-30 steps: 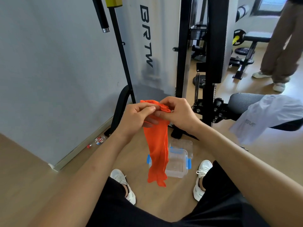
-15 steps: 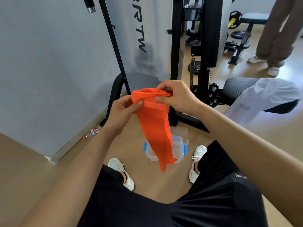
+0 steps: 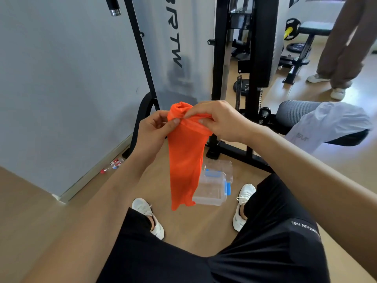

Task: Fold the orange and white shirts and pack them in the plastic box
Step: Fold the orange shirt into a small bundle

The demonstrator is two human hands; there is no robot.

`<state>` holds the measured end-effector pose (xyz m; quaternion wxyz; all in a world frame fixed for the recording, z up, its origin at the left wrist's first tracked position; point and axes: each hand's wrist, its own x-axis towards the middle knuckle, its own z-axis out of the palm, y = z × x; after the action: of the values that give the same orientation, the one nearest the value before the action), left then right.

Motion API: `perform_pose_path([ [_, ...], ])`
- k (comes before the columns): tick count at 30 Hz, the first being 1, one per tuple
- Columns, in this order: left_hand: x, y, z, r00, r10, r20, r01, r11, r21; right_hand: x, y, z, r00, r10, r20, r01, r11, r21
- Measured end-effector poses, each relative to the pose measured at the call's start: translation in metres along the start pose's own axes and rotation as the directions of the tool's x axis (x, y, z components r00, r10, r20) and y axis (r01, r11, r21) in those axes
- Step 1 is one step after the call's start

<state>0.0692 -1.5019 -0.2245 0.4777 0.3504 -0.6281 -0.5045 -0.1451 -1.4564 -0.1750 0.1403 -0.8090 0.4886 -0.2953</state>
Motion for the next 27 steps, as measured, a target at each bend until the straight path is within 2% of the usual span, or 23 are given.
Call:
perform_pose_path([
  [4, -0.010, -0.021, -0.010, 0.996, -0.061, 0.072, 0.058, 0.998, 0.040, 0.006, -0.007, -0.007, 0.996, -0.043, -0.084, 0.049, 0.996, 0.073],
  [9, -0.031, -0.080, -0.006, 0.952, -0.241, 0.188, 0.239, 0.970, 0.034, 0.015, -0.013, -0.025, 0.991, -0.031, -0.128, 0.049, 0.989, 0.141],
  [16, -0.023, -0.125, 0.037, 0.903, -0.385, 0.192, 0.376, 0.923, 0.082, 0.015, -0.008, -0.050, 0.981, 0.020, -0.193, 0.007, 0.991, 0.137],
  [20, -0.024, -0.129, 0.048, 0.908, -0.384, 0.167, 0.374, 0.923, 0.091, 0.009, 0.014, -0.070, 0.948, 0.078, -0.310, -0.068, 0.997, 0.043],
  [24, -0.031, -0.127, 0.034, 0.917, -0.372, 0.143, 0.358, 0.927, 0.112, 0.002, 0.048, -0.076, 0.895, 0.204, -0.398, -0.229, 0.973, -0.016],
  [27, -0.039, -0.122, 0.014, 0.919, -0.369, 0.142, 0.340, 0.921, 0.190, -0.003, 0.077, -0.064, 0.851, 0.314, -0.421, -0.348, 0.937, -0.004],
])
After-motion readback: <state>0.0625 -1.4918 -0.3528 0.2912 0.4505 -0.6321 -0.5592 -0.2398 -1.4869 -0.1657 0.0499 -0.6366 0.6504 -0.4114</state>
